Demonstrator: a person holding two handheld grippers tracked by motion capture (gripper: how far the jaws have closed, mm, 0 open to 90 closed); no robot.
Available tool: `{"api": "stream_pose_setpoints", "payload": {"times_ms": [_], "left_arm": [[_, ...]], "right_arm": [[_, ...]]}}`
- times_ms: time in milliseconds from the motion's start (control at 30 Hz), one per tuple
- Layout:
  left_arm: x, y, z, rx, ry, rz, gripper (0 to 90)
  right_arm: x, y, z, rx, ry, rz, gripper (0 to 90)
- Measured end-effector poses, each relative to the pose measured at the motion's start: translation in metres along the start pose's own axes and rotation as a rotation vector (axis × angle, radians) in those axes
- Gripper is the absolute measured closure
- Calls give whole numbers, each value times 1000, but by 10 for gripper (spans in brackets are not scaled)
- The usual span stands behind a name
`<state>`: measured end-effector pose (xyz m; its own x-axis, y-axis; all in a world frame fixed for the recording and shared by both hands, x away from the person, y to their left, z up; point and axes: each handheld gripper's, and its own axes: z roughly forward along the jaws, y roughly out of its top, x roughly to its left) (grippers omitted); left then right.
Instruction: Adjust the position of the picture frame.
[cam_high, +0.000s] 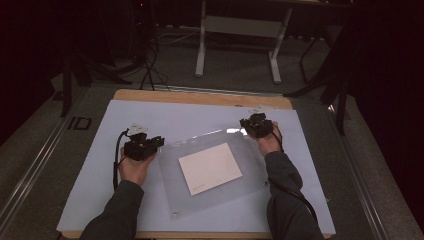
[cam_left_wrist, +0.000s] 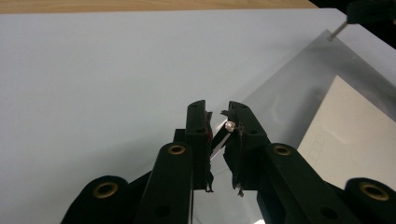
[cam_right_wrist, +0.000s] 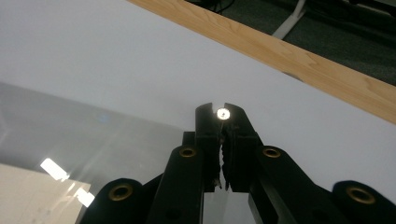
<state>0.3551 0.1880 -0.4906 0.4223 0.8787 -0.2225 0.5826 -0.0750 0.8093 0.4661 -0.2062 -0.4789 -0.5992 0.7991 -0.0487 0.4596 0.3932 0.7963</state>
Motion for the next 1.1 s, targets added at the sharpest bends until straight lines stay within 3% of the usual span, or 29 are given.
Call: {"api": "stream_pose_setpoints", "payload": {"times_ms": [467, 700, 1100], "left_arm": [[10, 9, 18, 17, -3, -12, 805], [9, 17, 23, 24, 12, 16, 805], [19, 26, 41, 30, 15, -1, 808]], "right_arm": [[1, -14, -21, -13, 3, 13, 857], [1, -26, -24, -14, 2, 40, 858], [3, -35, -26, -13, 1, 60, 856]]}}
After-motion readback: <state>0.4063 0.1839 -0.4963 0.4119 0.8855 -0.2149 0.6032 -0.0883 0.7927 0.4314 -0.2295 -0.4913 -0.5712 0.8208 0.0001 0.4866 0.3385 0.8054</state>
